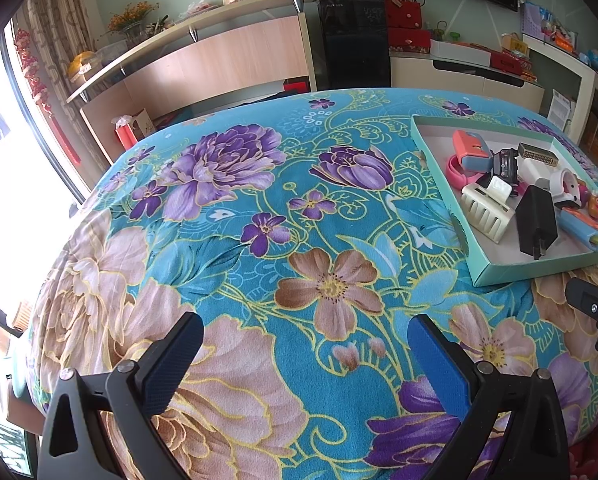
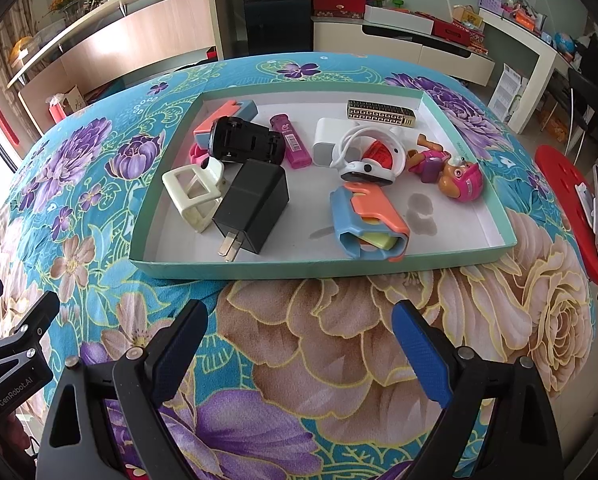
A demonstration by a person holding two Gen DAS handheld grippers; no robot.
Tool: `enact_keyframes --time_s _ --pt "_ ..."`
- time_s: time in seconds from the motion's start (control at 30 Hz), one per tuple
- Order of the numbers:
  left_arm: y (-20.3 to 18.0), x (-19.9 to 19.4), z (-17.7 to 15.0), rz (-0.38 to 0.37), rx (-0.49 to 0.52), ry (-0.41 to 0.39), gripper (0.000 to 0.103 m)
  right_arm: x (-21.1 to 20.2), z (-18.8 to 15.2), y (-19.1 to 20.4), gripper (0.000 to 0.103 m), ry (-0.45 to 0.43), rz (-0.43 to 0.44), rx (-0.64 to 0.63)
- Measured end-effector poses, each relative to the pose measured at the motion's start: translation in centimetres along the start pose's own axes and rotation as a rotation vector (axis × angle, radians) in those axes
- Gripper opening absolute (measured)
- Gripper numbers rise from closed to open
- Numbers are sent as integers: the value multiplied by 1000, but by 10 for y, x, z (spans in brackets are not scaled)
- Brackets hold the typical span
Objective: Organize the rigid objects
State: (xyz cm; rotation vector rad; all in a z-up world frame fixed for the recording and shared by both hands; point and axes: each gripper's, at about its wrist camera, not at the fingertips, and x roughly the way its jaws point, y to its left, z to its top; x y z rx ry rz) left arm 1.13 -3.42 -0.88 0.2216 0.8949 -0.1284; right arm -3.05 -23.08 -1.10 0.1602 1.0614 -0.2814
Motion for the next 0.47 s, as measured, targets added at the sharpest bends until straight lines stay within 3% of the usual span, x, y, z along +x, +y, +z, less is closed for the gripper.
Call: enact_keyframes --time_s 0.47 --pt "0 -3 -1 -2 3 -14 103 0 0 0 94 1 -1 -1"
